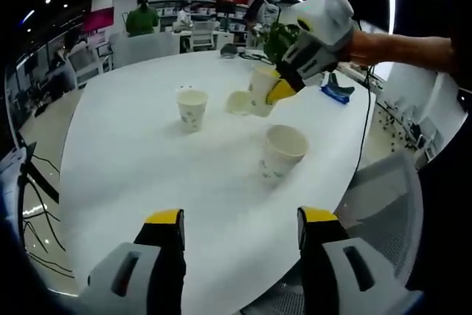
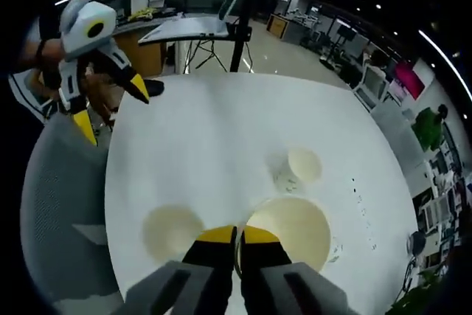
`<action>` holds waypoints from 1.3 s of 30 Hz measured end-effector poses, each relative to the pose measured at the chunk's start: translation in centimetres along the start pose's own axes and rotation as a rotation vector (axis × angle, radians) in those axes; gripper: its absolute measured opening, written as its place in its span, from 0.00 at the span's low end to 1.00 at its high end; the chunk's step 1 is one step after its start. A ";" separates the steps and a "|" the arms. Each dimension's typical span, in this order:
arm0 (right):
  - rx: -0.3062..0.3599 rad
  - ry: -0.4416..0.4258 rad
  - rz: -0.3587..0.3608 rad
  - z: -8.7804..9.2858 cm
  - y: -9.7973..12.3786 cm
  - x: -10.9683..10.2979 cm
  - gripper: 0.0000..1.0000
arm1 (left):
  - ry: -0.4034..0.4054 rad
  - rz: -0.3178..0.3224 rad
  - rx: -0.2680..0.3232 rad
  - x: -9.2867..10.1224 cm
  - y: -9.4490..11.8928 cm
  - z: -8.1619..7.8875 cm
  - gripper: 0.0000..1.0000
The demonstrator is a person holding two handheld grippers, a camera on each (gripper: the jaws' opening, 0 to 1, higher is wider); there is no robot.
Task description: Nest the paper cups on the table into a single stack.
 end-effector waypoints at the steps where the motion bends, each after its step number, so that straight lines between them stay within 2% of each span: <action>1: -0.001 0.006 -0.002 0.0 0.1 -0.2 0.00 | 0.000 -0.001 -0.001 0.0 0.1 0.0 0.61; 9: 0.026 0.024 -0.016 -0.7 1.9 -1.7 0.00 | -0.003 0.002 -0.002 0.0 -0.1 -0.1 0.60; 19: 0.028 0.074 -0.045 -0.4 2.4 -3.8 0.00 | -0.002 0.013 0.001 0.6 -0.3 -0.3 0.60; 28: 0.033 0.103 -0.082 -0.8 2.6 -6.0 0.00 | -0.003 0.016 -0.001 0.6 -0.5 -0.3 0.60; 39: 0.028 0.119 -0.101 -1.0 2.6 -6.4 0.00 | -0.001 0.017 0.001 0.4 -0.6 -0.4 0.60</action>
Point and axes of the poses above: the point that each gripper's makers call its tool centre point, and the gripper's own axes: y roughly backward along the fingers, x roughly to its right, z roughly out of its underside, the point moved 2 cm from there along y, roughly backward along the fingers, and after that the axes turned 1 degree about z, right-handed, at the moved point
